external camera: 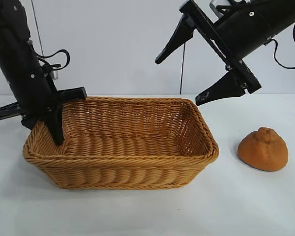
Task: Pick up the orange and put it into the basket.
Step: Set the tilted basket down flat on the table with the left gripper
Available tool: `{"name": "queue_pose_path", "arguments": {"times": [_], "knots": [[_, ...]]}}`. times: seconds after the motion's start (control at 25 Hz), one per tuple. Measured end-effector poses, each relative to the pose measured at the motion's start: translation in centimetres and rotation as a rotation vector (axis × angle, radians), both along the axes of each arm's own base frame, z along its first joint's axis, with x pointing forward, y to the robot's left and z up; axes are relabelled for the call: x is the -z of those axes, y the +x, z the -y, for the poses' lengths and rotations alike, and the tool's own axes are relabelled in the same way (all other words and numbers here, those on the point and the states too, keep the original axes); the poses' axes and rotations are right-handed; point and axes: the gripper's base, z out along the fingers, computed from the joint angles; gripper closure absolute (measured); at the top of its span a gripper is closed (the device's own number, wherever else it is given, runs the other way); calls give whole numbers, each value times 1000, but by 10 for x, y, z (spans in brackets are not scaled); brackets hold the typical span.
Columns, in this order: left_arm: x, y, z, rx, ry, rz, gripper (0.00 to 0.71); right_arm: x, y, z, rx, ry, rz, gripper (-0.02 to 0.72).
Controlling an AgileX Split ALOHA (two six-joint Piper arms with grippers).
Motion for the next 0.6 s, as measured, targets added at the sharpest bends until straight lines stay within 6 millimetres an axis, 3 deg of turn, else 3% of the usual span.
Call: {"name": "queue_pose_path", "arguments": {"times": [0.08,0.16,0.28,0.36,0.44,0.6], "knots": [[0,0,0,8,-3,8,612,0,0,0,0,0,0,42],[0,1,1,8,-6,9,520,0,0,0,0,0,0,42],[-1,1,1,6,-9,9,238,0,0,0,1,0,1,42],[-1,0,1,8,-10,0,103,0,0,0,1,0,1,42],[-1,-2,1,13,-10,-17,53,0,0,0,2,-3,4,42],[-6,-3,1,24,-12,-35,23,0,0,0,2,-3,4,42]]}}
